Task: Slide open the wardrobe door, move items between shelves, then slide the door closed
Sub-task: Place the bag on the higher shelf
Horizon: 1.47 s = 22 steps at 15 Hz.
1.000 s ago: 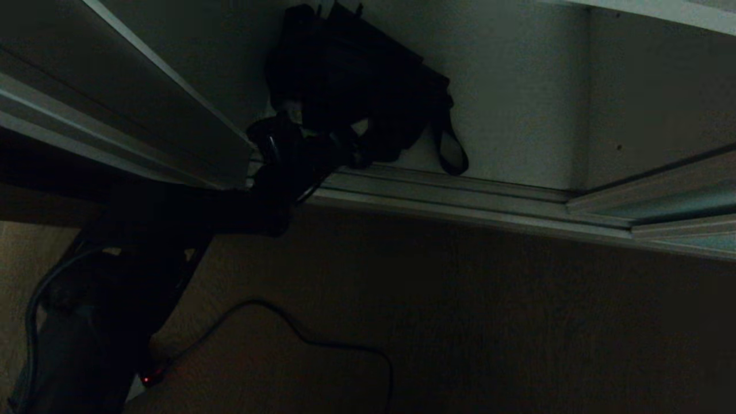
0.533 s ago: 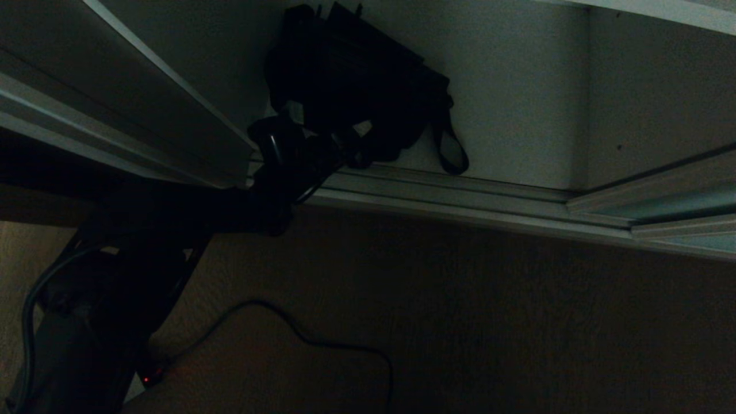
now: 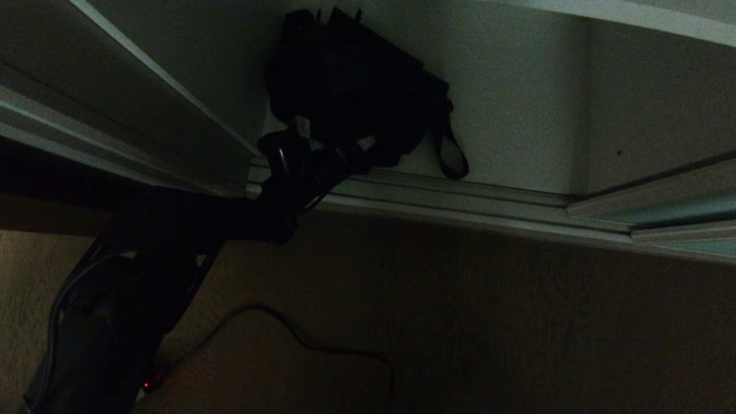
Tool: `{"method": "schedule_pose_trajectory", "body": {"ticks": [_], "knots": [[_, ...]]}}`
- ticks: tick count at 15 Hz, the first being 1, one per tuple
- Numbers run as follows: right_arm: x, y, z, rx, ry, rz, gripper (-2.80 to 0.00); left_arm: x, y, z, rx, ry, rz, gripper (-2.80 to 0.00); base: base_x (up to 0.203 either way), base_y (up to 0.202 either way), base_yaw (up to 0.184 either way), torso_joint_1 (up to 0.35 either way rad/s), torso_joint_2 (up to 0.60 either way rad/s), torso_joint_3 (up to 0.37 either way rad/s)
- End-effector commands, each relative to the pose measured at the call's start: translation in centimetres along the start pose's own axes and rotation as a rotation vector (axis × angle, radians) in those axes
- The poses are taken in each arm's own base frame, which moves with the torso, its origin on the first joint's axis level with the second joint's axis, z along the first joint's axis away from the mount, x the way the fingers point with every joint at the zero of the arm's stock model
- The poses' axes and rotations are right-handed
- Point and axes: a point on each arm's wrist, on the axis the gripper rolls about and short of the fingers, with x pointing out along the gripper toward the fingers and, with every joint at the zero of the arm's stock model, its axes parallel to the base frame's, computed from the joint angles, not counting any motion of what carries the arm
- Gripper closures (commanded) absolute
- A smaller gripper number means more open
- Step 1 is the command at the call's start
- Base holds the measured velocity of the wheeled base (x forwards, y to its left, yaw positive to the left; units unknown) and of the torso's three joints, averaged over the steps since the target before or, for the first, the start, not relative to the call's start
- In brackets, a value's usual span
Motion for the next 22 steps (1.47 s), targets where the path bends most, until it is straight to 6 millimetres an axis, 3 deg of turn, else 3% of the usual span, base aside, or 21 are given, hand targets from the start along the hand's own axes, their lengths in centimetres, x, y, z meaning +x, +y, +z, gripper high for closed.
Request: {"method": "schedule_pose_trajectory", "body": {"ticks": [1,5,12,13,22], "knots": [[0.0,0.0,0.0,0.0,-0.001,-0.001,0.0,0.06,0.38,-0.47,-0.003,0.003,0.002,-2.8,0.188,0.0,-0.001,-0.002,0.0,0.007],[0.0,0.0,0.0,0.0,-0.001,0.0,0.0,0.06,0.47,-0.61,-0.003,0.008,0.004,-2.8,0.186,0.0,0.0,0.003,0.0,0.003],[0.0,0.0,0.0,0.0,-0.001,-0.001,0.0,0.02,0.32,-0.36,0.099,0.008,0.054,-2.8,0.01,0.0,0.0,0.0,0.0,0.001],[0.0,0.0,0.0,0.0,-0.001,0.0,0.0,0.01,0.5,-0.48,0.103,0.018,0.068,0.0,0.0,0.0,0.0,0.0,0.0,0.0],[-0.01,0.0,0.0,0.0,-0.002,0.0,0.0,0.07,0.43,-0.26,0.115,-0.038,0.021,0.0,0.0,0.0,0.0,0.0,0.0,0.0]]}}
